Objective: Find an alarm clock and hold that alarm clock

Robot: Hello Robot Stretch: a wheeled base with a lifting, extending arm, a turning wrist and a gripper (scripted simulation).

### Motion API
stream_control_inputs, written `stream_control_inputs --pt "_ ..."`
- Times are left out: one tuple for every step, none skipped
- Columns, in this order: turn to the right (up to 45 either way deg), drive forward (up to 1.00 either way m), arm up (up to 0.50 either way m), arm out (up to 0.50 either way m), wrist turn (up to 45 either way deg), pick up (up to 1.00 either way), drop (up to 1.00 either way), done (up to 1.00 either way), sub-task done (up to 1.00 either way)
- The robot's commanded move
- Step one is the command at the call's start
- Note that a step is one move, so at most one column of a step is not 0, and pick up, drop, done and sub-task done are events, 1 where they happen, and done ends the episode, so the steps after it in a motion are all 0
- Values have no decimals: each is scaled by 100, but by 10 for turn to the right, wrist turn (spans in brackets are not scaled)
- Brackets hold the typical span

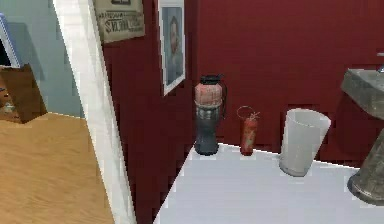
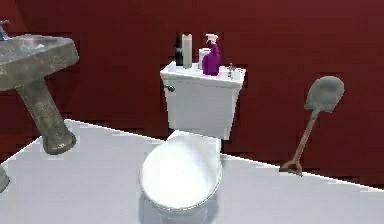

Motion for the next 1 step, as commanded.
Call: stream_control_inputs --pt "-450 0 0 0 0 0 0 0 0"
